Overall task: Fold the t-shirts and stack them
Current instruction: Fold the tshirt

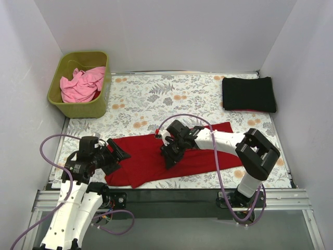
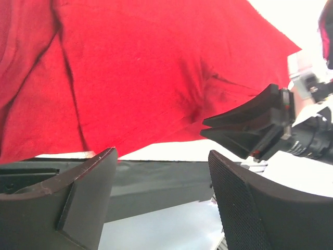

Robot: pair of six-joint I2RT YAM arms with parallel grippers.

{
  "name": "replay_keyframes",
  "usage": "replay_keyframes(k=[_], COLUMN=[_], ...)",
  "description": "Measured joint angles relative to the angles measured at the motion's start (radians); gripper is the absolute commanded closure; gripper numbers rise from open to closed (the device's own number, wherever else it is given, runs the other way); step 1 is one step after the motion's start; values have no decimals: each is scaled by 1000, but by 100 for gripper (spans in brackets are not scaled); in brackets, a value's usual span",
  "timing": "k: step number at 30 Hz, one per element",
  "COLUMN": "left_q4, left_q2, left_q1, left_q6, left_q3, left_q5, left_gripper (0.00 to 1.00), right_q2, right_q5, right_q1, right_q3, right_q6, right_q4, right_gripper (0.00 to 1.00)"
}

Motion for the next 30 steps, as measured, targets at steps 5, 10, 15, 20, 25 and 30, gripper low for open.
replay_keyframes(k=[5, 10, 15, 20, 25, 30], left_q4=[83, 241, 421, 541, 623, 649], left_q2=[105, 284, 500, 674, 803, 871], left_q1=[0, 0, 0, 9, 61, 114], left_q6=[-8, -26, -23, 1, 28, 64], left_q3=[19, 19, 20, 20, 22, 47], left_q5=[-9, -75, -172, -274, -325, -360], left_gripper=[34, 44, 53, 62, 64, 65], right_q2=[-58, -154, -181, -156, -61, -60], right_q5=[127, 244, 317, 329, 306, 237], right_q1=[-65, -313, -548, -719, -850, -953], right_q3=[10, 10, 0, -59, -118, -159], right_q6=[-43, -59, -39, 8, 60, 126], right_q4=[-103, -114, -68, 25, 116, 206], right_gripper=[53, 52, 53, 54, 54, 54])
